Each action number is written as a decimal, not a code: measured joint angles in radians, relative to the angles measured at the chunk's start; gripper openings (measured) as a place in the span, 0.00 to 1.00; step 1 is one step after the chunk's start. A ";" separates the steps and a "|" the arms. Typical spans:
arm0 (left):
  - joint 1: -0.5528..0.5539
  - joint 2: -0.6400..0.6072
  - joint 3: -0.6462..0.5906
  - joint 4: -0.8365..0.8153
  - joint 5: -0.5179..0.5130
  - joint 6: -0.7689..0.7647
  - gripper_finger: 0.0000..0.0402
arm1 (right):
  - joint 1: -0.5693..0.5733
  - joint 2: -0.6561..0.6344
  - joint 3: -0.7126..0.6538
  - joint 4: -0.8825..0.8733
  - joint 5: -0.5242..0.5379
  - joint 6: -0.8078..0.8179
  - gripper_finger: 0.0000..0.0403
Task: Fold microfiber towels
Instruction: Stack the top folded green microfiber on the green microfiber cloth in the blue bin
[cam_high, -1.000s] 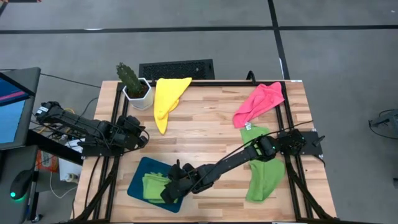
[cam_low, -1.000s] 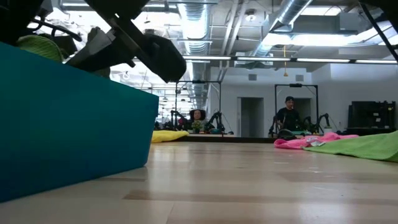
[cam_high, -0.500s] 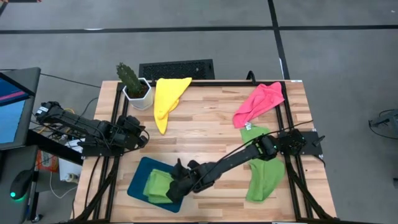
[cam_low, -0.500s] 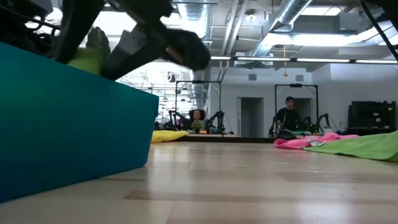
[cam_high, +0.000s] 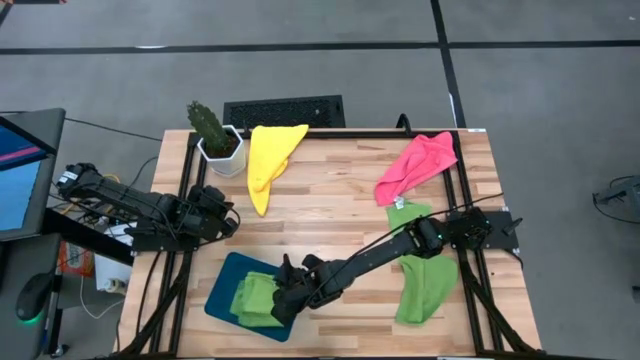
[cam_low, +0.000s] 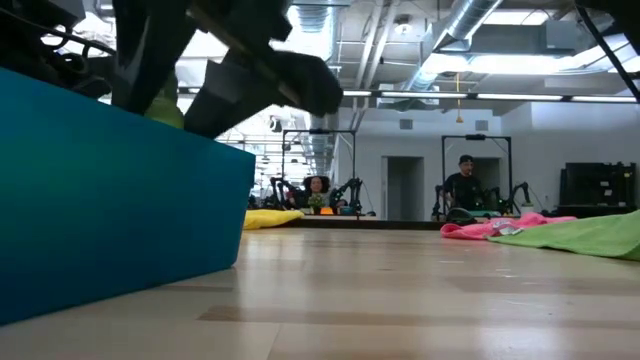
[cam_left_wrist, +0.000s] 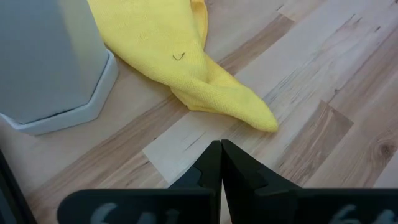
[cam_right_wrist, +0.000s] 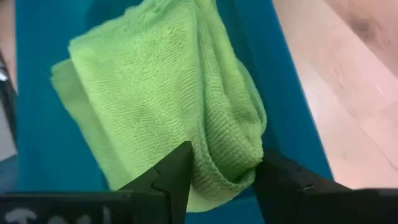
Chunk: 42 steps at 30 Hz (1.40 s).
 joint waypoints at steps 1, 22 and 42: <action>0.000 0.000 0.000 0.000 0.000 0.000 0.00 | 0.000 -0.003 0.002 -0.010 0.000 -0.001 0.44; 0.000 0.000 0.000 0.000 0.000 0.015 0.00 | -0.028 -0.013 0.003 0.082 -0.239 -0.122 0.49; 0.000 0.000 0.000 0.000 0.003 0.015 0.00 | -0.098 -0.014 0.015 -0.104 -0.214 -0.222 0.71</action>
